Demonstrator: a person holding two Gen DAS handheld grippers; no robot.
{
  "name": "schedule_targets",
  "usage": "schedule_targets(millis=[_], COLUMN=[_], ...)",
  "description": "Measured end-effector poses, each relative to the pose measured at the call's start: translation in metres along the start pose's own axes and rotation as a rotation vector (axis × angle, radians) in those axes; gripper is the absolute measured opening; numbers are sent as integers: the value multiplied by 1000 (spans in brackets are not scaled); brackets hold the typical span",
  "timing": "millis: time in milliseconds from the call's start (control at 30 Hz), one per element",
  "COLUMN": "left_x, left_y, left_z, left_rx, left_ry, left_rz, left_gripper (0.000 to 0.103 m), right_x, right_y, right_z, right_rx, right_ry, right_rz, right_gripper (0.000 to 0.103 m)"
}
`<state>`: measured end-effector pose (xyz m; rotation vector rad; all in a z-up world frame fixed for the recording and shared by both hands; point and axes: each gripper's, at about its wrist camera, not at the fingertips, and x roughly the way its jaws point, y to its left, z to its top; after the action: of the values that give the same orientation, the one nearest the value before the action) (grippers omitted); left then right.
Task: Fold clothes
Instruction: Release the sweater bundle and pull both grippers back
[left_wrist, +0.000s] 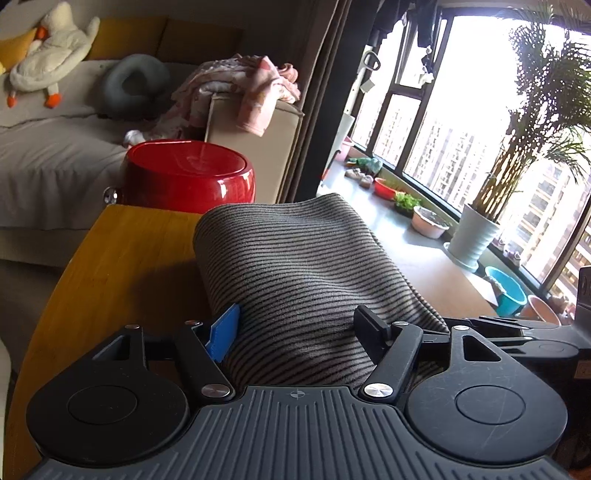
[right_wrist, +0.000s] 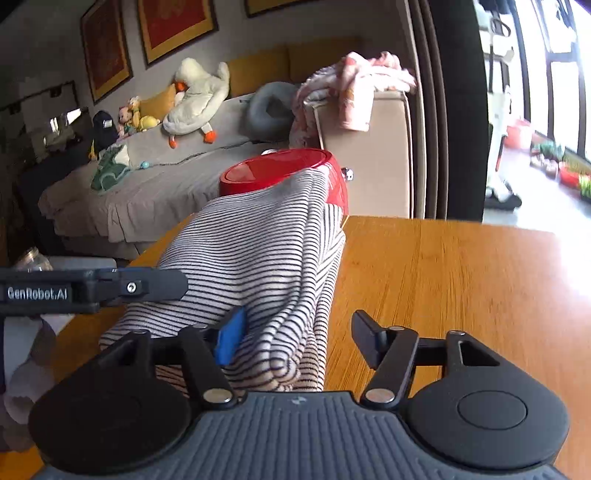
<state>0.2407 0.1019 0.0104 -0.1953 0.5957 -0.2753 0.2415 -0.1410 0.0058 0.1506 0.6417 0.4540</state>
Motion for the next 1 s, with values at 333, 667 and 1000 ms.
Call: schedule_targets(millis=[333,667,1000], left_x=[-69,-84,-79], left_y=[-49,-86,-99], left_z=[-49,-113,-117], left_rx=[-46,-57,2], left_ry=[-16,76,96], left_rz=[136,330,410], left_gripper=[98,103,103], right_x=[-53,-120,-112], right_y=[-3,-4,8], right_z=[-27,-95,-102], right_rx=[27,51,-42], right_ry=[-28,46,99], right_rz=[-4,-213,-375], right_gripper=[103,103,103])
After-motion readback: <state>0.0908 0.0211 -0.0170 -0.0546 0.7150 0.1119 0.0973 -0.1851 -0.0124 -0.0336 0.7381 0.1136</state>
